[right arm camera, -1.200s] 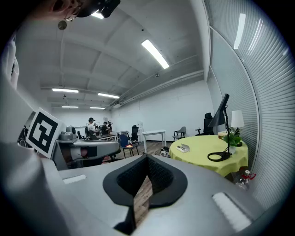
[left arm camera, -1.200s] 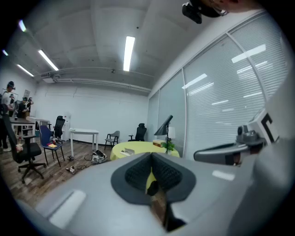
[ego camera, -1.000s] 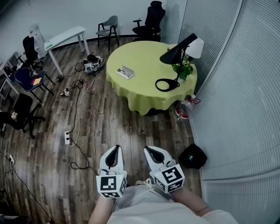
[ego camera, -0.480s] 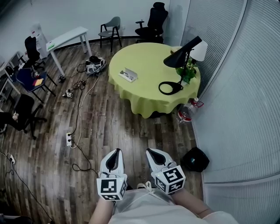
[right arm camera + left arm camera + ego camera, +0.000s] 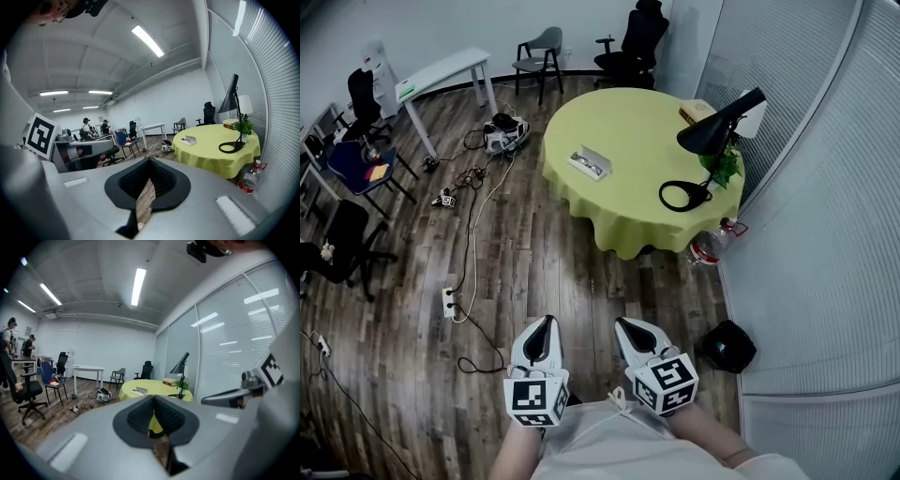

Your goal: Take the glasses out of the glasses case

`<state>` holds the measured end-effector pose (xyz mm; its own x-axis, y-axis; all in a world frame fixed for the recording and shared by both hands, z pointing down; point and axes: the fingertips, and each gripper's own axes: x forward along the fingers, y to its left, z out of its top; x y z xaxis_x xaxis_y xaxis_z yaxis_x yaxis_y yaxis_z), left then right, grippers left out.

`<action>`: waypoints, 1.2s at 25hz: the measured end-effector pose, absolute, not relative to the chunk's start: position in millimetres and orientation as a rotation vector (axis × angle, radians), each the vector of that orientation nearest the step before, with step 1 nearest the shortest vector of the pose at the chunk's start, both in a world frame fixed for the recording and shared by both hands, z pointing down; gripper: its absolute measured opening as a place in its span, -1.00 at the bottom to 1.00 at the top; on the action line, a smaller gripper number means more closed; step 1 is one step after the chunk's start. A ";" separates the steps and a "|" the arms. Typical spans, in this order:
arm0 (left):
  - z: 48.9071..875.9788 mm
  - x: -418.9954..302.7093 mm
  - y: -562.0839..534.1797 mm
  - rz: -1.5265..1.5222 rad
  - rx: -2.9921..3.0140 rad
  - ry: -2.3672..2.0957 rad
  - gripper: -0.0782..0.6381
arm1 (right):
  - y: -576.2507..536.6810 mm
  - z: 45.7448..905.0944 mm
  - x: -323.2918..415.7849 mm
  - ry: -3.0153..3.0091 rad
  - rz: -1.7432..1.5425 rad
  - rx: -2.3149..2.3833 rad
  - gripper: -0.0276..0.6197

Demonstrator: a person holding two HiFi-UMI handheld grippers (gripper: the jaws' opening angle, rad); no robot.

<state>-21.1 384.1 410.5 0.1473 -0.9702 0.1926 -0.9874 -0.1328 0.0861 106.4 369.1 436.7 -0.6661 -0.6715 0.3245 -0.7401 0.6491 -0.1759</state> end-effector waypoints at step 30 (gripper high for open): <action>420.5 -295.0 103.1 0.149 2.270 -1.754 -0.76 | 87.4 447.5 -118.6 -2.427 0.497 1.434 -0.91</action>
